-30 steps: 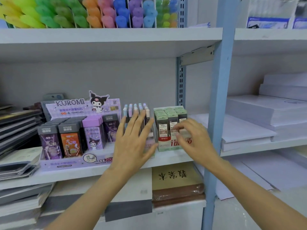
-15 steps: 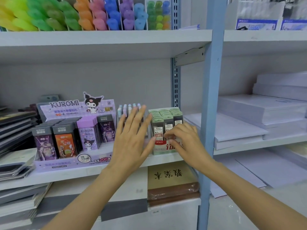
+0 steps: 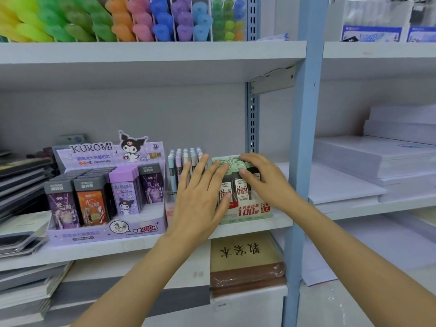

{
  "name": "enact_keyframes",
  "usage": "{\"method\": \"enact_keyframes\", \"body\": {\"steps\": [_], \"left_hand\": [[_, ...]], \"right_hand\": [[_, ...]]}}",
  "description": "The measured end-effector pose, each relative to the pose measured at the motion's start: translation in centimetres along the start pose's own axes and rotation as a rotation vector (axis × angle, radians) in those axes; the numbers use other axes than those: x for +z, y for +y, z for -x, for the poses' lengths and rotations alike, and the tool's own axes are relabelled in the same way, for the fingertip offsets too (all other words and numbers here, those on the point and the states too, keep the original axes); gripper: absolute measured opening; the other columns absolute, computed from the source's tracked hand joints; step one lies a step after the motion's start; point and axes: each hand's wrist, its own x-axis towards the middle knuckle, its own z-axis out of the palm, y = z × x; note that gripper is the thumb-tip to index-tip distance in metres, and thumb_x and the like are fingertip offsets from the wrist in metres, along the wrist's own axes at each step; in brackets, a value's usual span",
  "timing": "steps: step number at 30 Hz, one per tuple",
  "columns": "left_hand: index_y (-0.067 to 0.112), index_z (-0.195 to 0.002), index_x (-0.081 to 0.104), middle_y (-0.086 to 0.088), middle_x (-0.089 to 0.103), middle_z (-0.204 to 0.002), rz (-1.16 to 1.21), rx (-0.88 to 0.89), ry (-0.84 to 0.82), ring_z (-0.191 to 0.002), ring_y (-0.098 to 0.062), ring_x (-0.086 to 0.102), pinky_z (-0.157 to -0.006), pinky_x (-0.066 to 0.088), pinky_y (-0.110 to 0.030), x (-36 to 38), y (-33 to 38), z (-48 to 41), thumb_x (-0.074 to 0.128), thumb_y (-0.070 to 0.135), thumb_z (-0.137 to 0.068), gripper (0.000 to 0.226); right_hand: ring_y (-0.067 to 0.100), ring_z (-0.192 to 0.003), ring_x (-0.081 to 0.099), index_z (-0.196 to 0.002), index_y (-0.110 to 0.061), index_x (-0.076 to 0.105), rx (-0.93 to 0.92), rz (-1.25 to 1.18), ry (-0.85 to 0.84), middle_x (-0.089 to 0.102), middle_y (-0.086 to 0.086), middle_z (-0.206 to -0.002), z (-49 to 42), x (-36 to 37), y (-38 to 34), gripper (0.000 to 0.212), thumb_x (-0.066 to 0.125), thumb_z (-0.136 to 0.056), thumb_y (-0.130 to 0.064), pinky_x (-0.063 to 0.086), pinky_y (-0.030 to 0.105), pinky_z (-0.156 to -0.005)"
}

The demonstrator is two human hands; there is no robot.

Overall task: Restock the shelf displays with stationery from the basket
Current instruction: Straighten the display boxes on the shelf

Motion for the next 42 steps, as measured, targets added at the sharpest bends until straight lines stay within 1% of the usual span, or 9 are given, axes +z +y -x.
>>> {"method": "enact_keyframes", "body": {"steps": [4, 9, 15, 19, 23, 28, 33, 38, 42], "left_hand": [[0.014, -0.145, 0.038, -0.004, 0.045, -0.146, 0.033, 0.009, 0.022, -0.148, -0.023, 0.018, -0.121, 0.008, -0.046, 0.1, 0.0, 0.0, 0.041, 0.040, -0.097, 0.055], [0.006, -0.147, 0.035, -0.011, 0.039, -0.152, -0.008, -0.011, 0.054, -0.149, -0.025, 0.012, -0.120, 0.005, -0.045, -0.3, -0.1, 0.2, 0.040, 0.041, -0.097, 0.061], [0.006, -0.154, 0.013, -0.009, 0.006, -0.163, -0.040, -0.057, 0.043, -0.150, -0.022, -0.007, -0.121, -0.002, -0.043, -0.3, -0.6, 0.9, 0.029, 0.047, -0.097, 0.072], [0.005, -0.154, 0.014, -0.010, 0.007, -0.163, 0.002, -0.115, 0.102, -0.150, -0.023, -0.003, -0.121, 0.001, -0.046, -0.3, -1.2, 1.2, 0.031, 0.045, -0.098, 0.071], [0.006, -0.154, 0.010, -0.009, 0.002, -0.163, -0.016, -0.131, 0.044, -0.151, -0.022, -0.004, -0.121, 0.001, -0.046, 0.2, -1.3, 1.8, 0.026, 0.046, -0.098, 0.071], [0.007, -0.154, 0.011, -0.008, 0.004, -0.163, -0.032, -0.126, -0.008, -0.151, -0.020, -0.002, -0.121, 0.002, -0.045, 0.4, -1.9, 2.3, 0.027, 0.046, -0.098, 0.071], [0.008, -0.155, 0.009, -0.006, 0.002, -0.164, -0.045, -0.132, -0.029, -0.151, -0.019, -0.004, -0.121, 0.000, -0.045, 0.5, -2.0, 2.3, 0.027, 0.048, -0.098, 0.072], [0.009, -0.155, 0.010, -0.006, 0.003, -0.163, -0.040, -0.138, -0.045, -0.151, -0.019, -0.003, -0.121, 0.000, -0.045, 0.4, -2.0, 2.3, 0.025, 0.048, -0.098, 0.071], [0.009, -0.155, 0.006, -0.005, 0.000, -0.163, -0.007, -0.141, -0.038, -0.150, -0.018, -0.006, -0.122, -0.003, -0.044, 0.1, -1.5, 2.3, 0.025, 0.048, -0.097, 0.072]], "right_hand": [[0.011, -0.127, 0.044, -0.137, -0.020, 0.049, -0.030, -0.034, 0.022, 0.048, -0.004, -0.140, 0.5, -0.7, 0.8, 0.042, 0.050, -0.098, -0.034, 0.040, 0.043, -0.108], [0.010, -0.145, 0.021, -0.148, -0.028, 0.034, -0.104, 0.077, -0.065, 0.031, -0.007, -0.156, -0.3, -0.4, 0.1, 0.054, 0.048, -0.098, -0.041, 0.016, 0.037, -0.118], [0.007, -0.135, 0.034, -0.140, -0.026, 0.048, -0.067, 0.002, -0.049, 0.044, -0.007, -0.147, -0.8, -0.7, -0.3, 0.044, 0.047, -0.099, -0.039, 0.034, 0.045, -0.113], [-0.002, -0.138, 0.025, -0.143, -0.036, 0.040, -0.122, -0.113, 0.084, 0.033, -0.014, -0.153, -0.1, -1.0, -1.6, 0.049, 0.044, -0.096, -0.049, 0.023, 0.035, -0.114], [0.007, -0.143, 0.025, -0.146, -0.031, 0.039, -0.266, 0.135, -0.011, 0.035, -0.009, -0.154, -0.5, 0.9, -3.7, 0.052, 0.047, -0.097, -0.047, 0.012, 0.032, -0.118], [0.011, -0.134, 0.040, -0.138, -0.026, 0.049, -0.259, 0.197, -0.100, 0.050, -0.007, -0.143, -1.1, 1.2, -3.0, 0.049, 0.048, -0.095, -0.049, 0.031, 0.042, -0.113], [0.010, -0.140, 0.031, -0.148, -0.030, 0.034, -0.297, 0.287, -0.168, 0.036, -0.007, -0.153, -2.0, 0.2, -2.5, 0.071, 0.036, -0.089, -0.069, 0.018, 0.037, -0.115], [0.012, -0.131, 0.044, -0.144, -0.026, 0.041, -0.305, 0.372, -0.244, 0.047, -0.006, -0.144, -2.8, 0.0, -2.5, 0.079, 0.028, -0.084, -0.075, 0.034, 0.037, -0.108], [0.011, -0.141, 0.030, -0.149, -0.029, 0.031, -0.309, 0.337, -0.237, 0.035, -0.007, -0.154, -2.0, -0.2, -2.1, 0.075, 0.029, -0.088, -0.072, 0.017, 0.037, -0.119]]}}
